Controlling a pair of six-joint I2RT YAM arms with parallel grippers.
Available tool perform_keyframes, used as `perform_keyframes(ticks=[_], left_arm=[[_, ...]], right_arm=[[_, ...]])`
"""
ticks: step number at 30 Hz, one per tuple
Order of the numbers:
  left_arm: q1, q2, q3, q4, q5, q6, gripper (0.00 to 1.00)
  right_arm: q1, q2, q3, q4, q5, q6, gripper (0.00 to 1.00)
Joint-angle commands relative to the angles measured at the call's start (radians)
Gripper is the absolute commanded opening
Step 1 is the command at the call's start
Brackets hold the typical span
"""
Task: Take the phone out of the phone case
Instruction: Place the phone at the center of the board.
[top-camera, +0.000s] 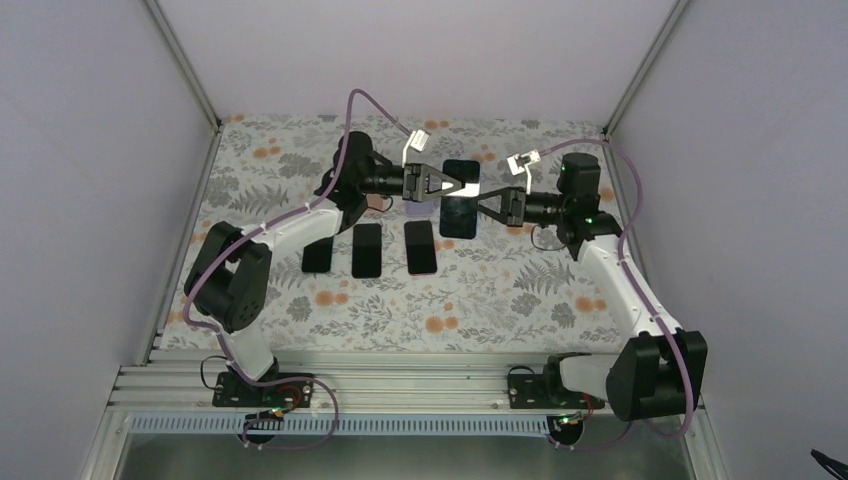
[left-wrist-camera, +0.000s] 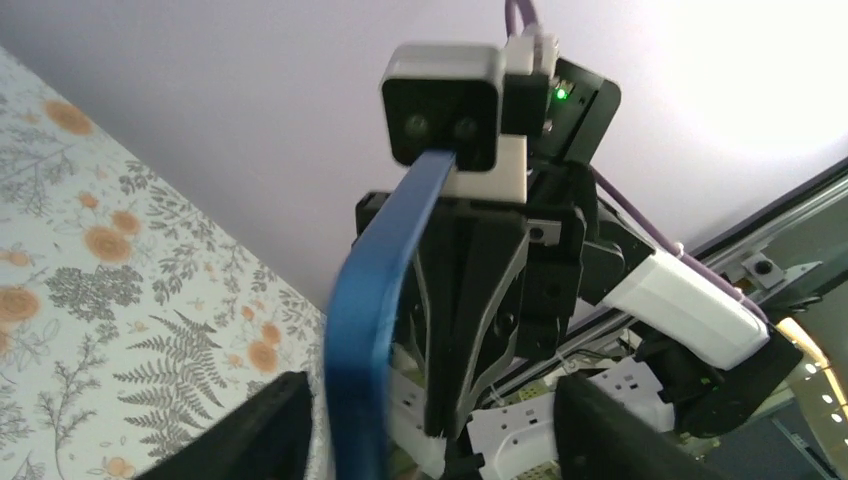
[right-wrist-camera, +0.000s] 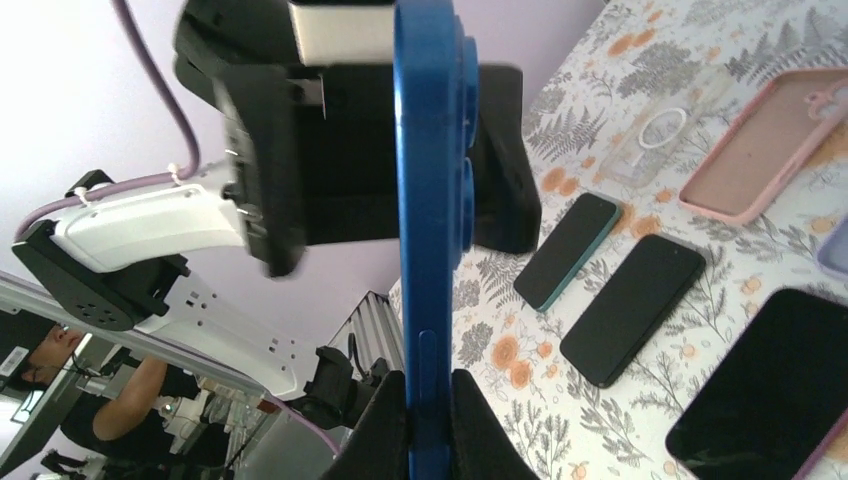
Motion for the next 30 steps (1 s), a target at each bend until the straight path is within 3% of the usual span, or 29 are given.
perform_keyframes(ticks=[1, 4, 6, 14, 30], left_arm=[[-0.004, -0.019, 0.075, -0.162, -0.035, 0.132, 0.7], [0.009, -0.026, 0.111, -0.304, -0.082, 0.229, 0.95], [0.022, -0.03, 0.131, -0.374, -0.114, 0.28, 1.0], [0.044, -0.047, 0.163, -0.545, -0.252, 0.394, 1.0], [0.062, -0.048, 0.16, -0.586, -0.294, 0.402, 1.0]], right_arm=[[-0.049, -0.046, -0.045, -0.037, -0.04, -0.01, 0.04], [-0.093, -0.051, -0.068, -0.116, -0.041, -0.064, 0.04], [-0.116, -0.061, -0.109, -0.114, -0.04, -0.065, 0.04], [-0.126, -0.003, -0.141, -0.233, 0.06, -0.221, 0.03], [-0.127, 0.293, -0.082, -0.304, 0.128, -0.332, 0.04]])
